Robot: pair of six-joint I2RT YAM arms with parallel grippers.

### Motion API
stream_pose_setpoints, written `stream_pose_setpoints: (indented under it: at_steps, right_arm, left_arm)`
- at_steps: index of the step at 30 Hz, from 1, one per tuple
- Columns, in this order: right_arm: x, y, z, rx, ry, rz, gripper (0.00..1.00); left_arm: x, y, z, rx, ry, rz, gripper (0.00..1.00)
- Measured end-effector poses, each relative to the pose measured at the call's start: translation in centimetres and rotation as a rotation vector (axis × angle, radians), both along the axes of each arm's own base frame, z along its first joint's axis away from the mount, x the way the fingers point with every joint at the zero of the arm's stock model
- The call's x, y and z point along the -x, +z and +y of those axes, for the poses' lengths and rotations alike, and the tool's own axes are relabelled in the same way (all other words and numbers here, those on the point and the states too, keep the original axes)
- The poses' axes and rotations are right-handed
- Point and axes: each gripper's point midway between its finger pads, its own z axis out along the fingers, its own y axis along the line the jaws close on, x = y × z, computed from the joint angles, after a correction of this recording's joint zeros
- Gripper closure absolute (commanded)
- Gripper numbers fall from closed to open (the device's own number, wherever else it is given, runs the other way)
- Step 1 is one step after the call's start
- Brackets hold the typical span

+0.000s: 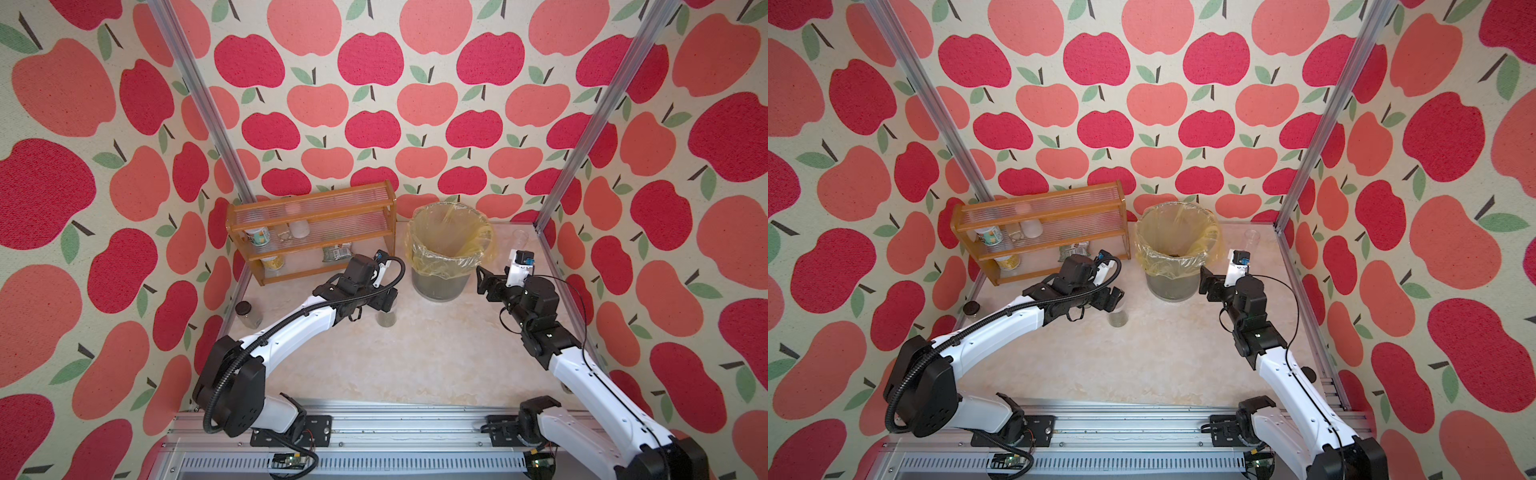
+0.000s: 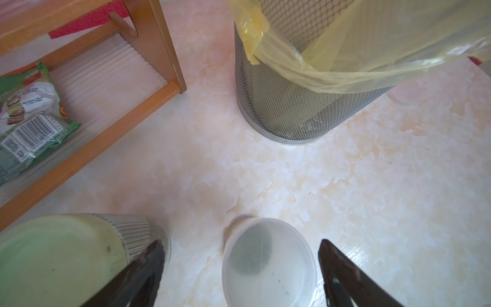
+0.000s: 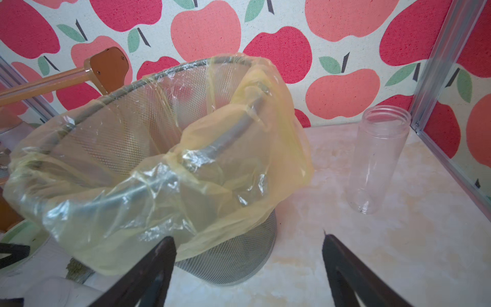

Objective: Empty moldy mung beans from jars
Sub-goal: Pick up the jar from the center of the board.

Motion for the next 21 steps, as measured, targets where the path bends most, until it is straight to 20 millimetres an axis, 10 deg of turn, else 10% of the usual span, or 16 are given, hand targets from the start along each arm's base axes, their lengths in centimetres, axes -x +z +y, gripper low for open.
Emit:
stream_pose_setpoints:
  at_steps: [21]
  right_arm:
    - [1.3, -0.2, 2.4, -0.038, 0.155, -0.001, 0.04]
  left_arm:
    - [1.3, -4.3, -1.2, -0.074, 0.007, 0.179, 0.17]
